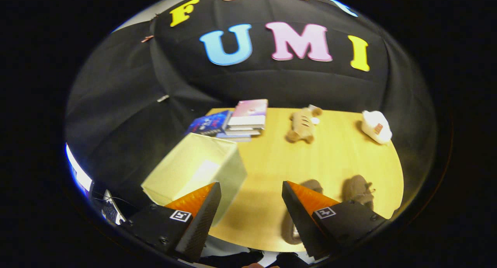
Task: Open the storage box then place both shoes into the box .Put the left shoe in first, then the right shoe, with the right side of both shoes facing outward in a uniform manner.
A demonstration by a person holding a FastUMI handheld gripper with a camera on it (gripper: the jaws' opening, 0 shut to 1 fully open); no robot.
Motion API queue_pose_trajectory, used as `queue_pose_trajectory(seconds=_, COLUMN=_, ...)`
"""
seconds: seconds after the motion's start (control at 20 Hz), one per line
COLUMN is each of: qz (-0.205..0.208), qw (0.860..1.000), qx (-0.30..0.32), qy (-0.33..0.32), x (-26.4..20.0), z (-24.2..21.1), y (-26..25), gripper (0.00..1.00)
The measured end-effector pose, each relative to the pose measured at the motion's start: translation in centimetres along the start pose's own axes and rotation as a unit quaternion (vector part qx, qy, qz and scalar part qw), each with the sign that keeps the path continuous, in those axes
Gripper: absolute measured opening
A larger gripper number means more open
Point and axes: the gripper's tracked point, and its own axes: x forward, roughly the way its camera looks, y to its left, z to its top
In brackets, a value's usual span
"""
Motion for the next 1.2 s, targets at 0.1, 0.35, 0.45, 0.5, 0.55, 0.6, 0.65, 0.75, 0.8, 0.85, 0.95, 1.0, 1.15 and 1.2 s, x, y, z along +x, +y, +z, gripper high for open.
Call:
queue_pose_trajectory(seconds=0.1, qz=-0.053, qw=0.998, qx=0.015, qy=0.022, x=0.7, z=-2.4, y=-4.8, gripper=0.98)
queue_pose_trajectory(seconds=0.35, qz=-0.127, qw=0.988, qx=0.046, qy=0.081, x=2.6, z=-10.3, y=-12.5, gripper=0.99)
queue_pose_trajectory(seconds=0.45, qz=-0.134, qw=0.984, qx=0.065, qy=0.097, x=4.2, z=-12.1, y=-13.6, gripper=0.99)
queue_pose_trajectory(seconds=0.5, qz=-0.131, qw=0.983, qx=0.079, qy=0.099, x=5.1, z=-12.4, y=-13.7, gripper=0.99)
queue_pose_trajectory(seconds=0.55, qz=-0.130, qw=0.983, qx=0.088, qy=0.099, x=6.1, z=-12.5, y=-13.7, gripper=0.99)
queue_pose_trajectory(seconds=0.6, qz=-0.132, qw=0.982, qx=0.089, qy=0.099, x=7.2, z=-12.6, y=-14.1, gripper=0.99)
queue_pose_trajectory(seconds=0.65, qz=-0.132, qw=0.982, qx=0.090, qy=0.098, x=8.3, z=-12.4, y=-14.4, gripper=0.99)
queue_pose_trajectory(seconds=0.75, qz=-0.129, qw=0.982, qx=0.104, qy=0.093, x=10.0, z=-11.8, y=-14.2, gripper=0.91)
queue_pose_trajectory(seconds=0.8, qz=-0.133, qw=0.980, qx=0.109, qy=0.096, x=10.6, z=-11.8, y=-14.4, gripper=0.77)
queue_pose_trajectory(seconds=0.85, qz=-0.132, qw=0.979, qx=0.118, qy=0.099, x=11.1, z=-12.0, y=-14.3, gripper=0.71)
queue_pose_trajectory(seconds=0.95, qz=-0.152, qw=0.974, qx=0.133, qy=0.107, x=11.2, z=-12.6, y=-14.9, gripper=0.43)
queue_pose_trajectory(seconds=1.0, qz=-0.158, qw=0.971, qx=0.144, qy=0.107, x=11.2, z=-12.5, y=-15.1, gripper=0.33)
queue_pose_trajectory(seconds=1.15, qz=-0.169, qw=0.960, qx=0.198, qy=0.104, x=11.3, z=-12.5, y=-15.8, gripper=0.15)
queue_pose_trajectory(seconds=1.2, qz=-0.166, qw=0.958, qx=0.209, qy=0.104, x=11.1, z=-12.4, y=-15.7, gripper=0.08)
